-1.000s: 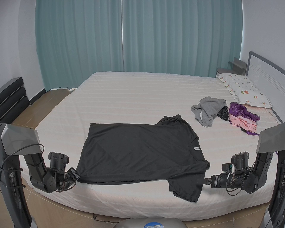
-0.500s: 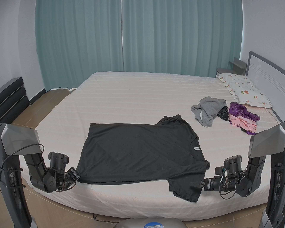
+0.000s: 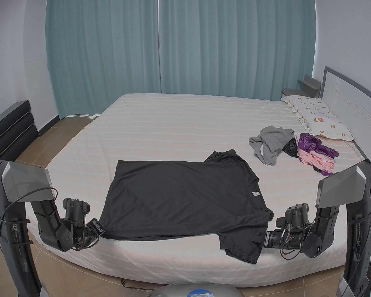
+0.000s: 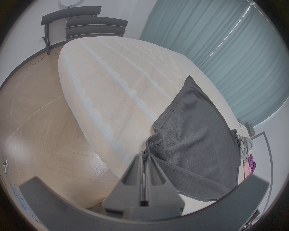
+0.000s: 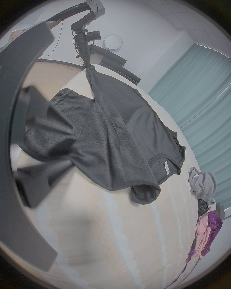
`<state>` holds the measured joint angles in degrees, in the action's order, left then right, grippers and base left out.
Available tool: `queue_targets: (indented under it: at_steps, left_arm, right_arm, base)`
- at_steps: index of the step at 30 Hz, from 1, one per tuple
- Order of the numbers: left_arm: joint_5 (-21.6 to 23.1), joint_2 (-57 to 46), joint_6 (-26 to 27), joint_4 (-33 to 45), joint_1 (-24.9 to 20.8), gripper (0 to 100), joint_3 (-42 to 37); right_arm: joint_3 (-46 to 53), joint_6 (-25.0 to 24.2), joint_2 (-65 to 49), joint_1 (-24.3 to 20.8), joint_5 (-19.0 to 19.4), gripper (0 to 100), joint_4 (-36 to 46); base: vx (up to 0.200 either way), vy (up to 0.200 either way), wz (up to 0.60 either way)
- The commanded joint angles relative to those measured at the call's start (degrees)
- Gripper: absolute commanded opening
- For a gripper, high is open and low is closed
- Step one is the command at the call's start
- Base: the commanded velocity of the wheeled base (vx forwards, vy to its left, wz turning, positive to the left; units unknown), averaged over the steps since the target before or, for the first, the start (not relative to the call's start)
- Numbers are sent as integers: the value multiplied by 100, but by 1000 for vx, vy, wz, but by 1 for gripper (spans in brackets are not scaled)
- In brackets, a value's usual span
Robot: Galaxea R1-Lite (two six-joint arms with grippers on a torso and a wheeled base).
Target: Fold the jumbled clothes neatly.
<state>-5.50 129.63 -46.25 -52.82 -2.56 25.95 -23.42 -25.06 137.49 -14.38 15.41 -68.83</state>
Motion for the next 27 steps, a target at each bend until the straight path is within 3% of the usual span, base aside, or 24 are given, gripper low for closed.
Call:
queue_targets:
  at_steps: [1,8,22,27]
  left_arm:
    - [-4,0,2,0,1,0,-3]
    - [-4,-44,2,0,-8,0,-47]
    - [-13,-219,327,0,1,0,-301]
    - [-39,-228,354,-18,19,0,-310]
  right_arm:
    - [57,-34,-73,32,-47,0,1]
    - [558,2,-618,182,-126,0,89]
    - [1507,28,-987,278,138,0,19]
    - [1665,45,-987,261,393,0,1]
  base:
    - [0,0,0]
    - [0,0,0]
    - [0,0,0]
    - [0,0,0]
